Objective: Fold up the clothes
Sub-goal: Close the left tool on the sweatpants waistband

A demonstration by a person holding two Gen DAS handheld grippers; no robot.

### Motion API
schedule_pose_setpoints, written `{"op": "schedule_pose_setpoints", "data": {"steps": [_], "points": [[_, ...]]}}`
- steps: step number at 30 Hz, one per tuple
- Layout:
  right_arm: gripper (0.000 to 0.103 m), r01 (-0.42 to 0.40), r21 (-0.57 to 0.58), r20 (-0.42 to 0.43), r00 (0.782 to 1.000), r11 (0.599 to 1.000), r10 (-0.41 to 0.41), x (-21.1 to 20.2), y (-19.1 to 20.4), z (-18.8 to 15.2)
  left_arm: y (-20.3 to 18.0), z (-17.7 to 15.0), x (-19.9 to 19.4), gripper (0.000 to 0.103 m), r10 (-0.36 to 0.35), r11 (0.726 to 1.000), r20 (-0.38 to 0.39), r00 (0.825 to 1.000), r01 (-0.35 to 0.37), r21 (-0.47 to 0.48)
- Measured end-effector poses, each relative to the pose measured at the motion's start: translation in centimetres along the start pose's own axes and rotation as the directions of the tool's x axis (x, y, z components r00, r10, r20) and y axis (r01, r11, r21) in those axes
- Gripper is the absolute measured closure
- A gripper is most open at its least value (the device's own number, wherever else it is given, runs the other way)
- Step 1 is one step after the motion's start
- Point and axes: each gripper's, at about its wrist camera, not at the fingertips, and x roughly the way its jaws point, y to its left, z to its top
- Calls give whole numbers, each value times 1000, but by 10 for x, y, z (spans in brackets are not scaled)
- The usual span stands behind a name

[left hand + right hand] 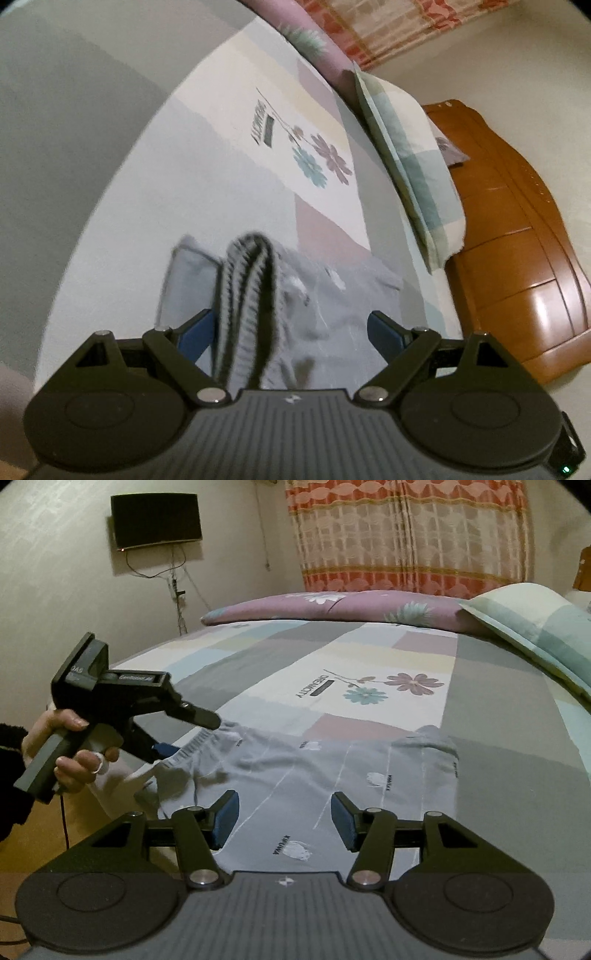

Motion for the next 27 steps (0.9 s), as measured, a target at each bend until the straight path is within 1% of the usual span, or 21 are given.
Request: {"op": "schedule_pose_setpoints", "data": {"steps": [3, 7, 12, 14, 17, 19, 20, 21, 22, 23, 25, 27], "points": [[42, 1, 7, 4, 1000, 1000, -1, -1, -4, 0, 0, -10, -3, 14, -18, 1000, -26, 1000, 18, 15], [42, -2, 25, 4, 1000, 1000, 2, -2, -7, -2, 8, -12, -4, 14, -54, 998, -21, 998, 54, -21], [42, -4, 38, 5, 1000, 999, 3, -2, -6, -3, 8, 6, 14, 14, -37, 999, 11, 999, 38, -21], [42, -1, 40, 7, 1000, 999, 1, -3, -6, -3, 9, 8, 17, 14, -49, 998, 11, 999, 49, -39], [41, 8, 40, 11, 1000, 999, -8, -9, -7, -5, 6, -2, 11, 15, -56, 998, -5, 998, 56, -7], [39, 16, 45, 12, 1000, 999, -17, -12, -9, -7, 4, -10, 5, 19, -42, 999, -1, 999, 42, 22], [39, 21, 48, 12, 1000, 999, -21, -14, -11, -8, 2, -14, 3, 35, -3, 999, 17, 1000, 2, 39], [39, 26, 54, 12, 1000, 998, -27, -14, -12, -9, 0, -18, 1, 57, 41, 997, 35, 999, -43, 60], [39, 31, 63, 9, 999, 997, -32, -14, -15, -11, -5, -20, 1, 68, 98, 990, 50, 994, -103, 97], [39, 36, 73, 6, 999, 997, -36, -13, -17, -12, -9, -22, 1, 81, 145, 980, 63, 987, -152, 127], [39, 46, 85, 1, 999, 995, -46, -13, -20, -14, -15, -22, 2, 85, 164, 973, 68, 984, -173, 152], [39, 60, 87, -1, 998, 994, -60, -15, -22, -15, -18, -20, -2, 88, 152, 975, 64, 986, -160, 156]]}}
